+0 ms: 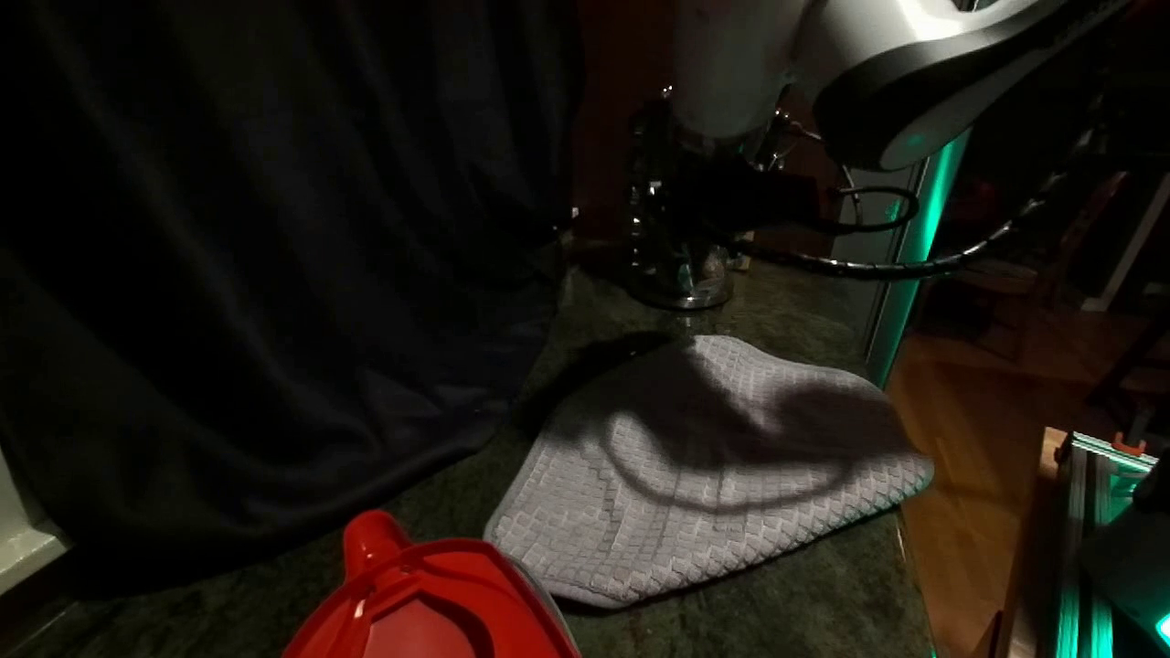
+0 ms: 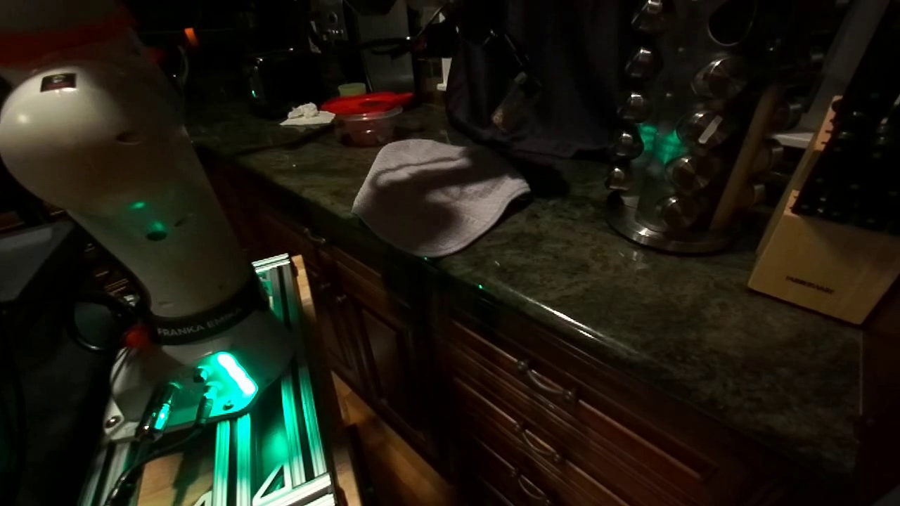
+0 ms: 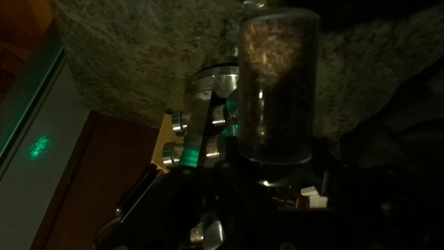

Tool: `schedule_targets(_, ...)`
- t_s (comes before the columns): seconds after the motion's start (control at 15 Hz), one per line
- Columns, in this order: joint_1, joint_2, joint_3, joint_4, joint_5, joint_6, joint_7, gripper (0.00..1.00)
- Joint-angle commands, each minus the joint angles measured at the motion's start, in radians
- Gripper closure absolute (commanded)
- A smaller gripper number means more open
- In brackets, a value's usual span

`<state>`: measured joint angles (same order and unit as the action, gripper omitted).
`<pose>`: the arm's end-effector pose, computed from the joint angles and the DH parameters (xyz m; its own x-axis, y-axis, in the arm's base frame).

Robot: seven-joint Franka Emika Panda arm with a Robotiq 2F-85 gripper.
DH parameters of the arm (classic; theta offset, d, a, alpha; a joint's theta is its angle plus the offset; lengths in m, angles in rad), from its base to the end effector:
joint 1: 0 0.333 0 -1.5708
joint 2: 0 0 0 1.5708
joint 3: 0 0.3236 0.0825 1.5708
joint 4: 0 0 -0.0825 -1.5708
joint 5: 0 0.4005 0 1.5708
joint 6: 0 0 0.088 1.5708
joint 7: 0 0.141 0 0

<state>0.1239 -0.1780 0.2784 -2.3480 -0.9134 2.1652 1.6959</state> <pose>0.4840 0.1484 0.3878 0.5551 -0.4481 0.7008 -0.7142 -0.6886 0.1254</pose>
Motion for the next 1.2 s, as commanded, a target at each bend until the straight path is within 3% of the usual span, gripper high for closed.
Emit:
schedule_targets(0.0,0.008,0.016,-0.016,-0.046,-0.111,0.093,0.119,0.75)
schedule_targets(0.67,0.026,0.139,-0.026,-0.035,-0.441,0.075,0.433,0.75)
schedule_targets(1.13,0.038,0.179,-0.046,-0.046,-0.531,0.007,0.596,0.75)
